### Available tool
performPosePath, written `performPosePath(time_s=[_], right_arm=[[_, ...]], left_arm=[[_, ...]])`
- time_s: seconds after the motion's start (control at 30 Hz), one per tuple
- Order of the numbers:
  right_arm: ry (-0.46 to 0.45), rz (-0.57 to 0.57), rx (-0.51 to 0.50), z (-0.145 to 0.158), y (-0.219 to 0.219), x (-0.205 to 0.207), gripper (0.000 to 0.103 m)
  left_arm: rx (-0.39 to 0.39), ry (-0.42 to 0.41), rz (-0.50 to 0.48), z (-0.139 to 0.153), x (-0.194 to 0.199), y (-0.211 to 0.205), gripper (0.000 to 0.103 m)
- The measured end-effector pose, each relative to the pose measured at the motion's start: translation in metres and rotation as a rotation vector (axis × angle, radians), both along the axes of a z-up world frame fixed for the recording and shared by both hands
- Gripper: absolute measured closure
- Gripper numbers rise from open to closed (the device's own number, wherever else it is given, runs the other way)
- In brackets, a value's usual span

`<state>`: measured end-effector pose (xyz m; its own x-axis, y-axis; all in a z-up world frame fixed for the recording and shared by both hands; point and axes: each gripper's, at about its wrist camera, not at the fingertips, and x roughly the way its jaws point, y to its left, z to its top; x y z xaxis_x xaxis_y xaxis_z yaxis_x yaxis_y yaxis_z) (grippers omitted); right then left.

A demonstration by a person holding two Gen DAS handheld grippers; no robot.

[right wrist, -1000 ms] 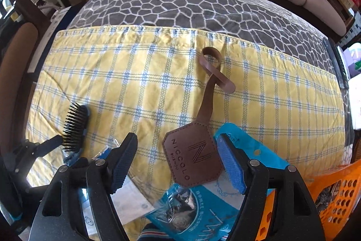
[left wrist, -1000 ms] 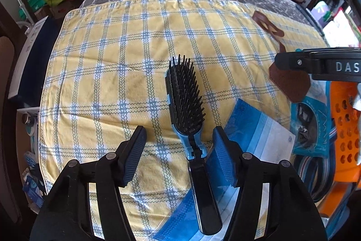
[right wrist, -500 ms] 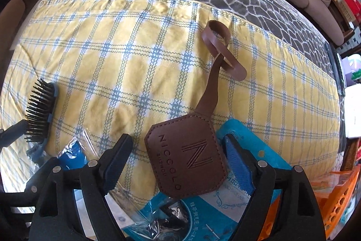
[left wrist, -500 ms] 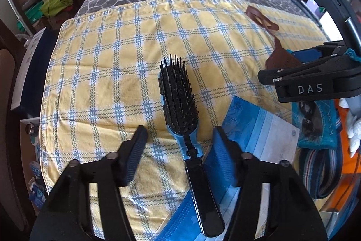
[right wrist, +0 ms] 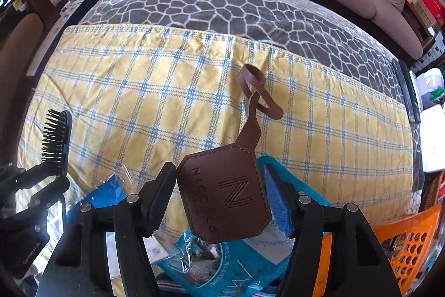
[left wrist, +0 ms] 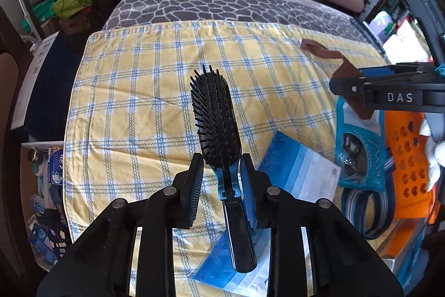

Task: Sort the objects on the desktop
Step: 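Grasp the black hairbrush handle with the left tool while the right tool grasps the leather tag, then lift the hairbrush and leather tag and carry both over the orange basket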

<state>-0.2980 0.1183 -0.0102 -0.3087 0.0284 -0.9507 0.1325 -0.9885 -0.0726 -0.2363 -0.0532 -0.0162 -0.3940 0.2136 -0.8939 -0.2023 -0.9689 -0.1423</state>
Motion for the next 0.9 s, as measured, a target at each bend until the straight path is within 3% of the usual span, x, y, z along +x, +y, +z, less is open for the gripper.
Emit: performPosePath(time_s=[0.2,0.4,0.47,0.53,0.73,0.9], right_arm=[[0.06,0.006,-0.05,0.047,0.001,0.014,0.037],[0.118,0.024,-0.085,0.096,0.007,0.038,0.037],[0.128,0.032,-0.103,0.109,0.009,0.048,0.038],[0.131,0.048,-0.112,0.116,0.01,0.057,0.038],[0.101,0.08,-0.109,0.103,0.007,0.065,0.038],[0.082,0.094,-0.134,0.09,0.007,0.059,0.038]], left_arm=[[0.026,0.042,0.007,0.038,0.011,-0.003,0.087],[-0.027,0.071,0.014,0.058,0.019,0.003,0.087],[-0.023,0.048,0.04,0.05,0.014,-0.001,0.078],[-0.044,0.032,0.057,0.038,0.011,-0.002,0.057],[-0.138,-0.021,0.019,-0.006,-0.008,0.017,0.055],[-0.157,-0.048,0.013,-0.033,-0.027,0.03,0.055]])
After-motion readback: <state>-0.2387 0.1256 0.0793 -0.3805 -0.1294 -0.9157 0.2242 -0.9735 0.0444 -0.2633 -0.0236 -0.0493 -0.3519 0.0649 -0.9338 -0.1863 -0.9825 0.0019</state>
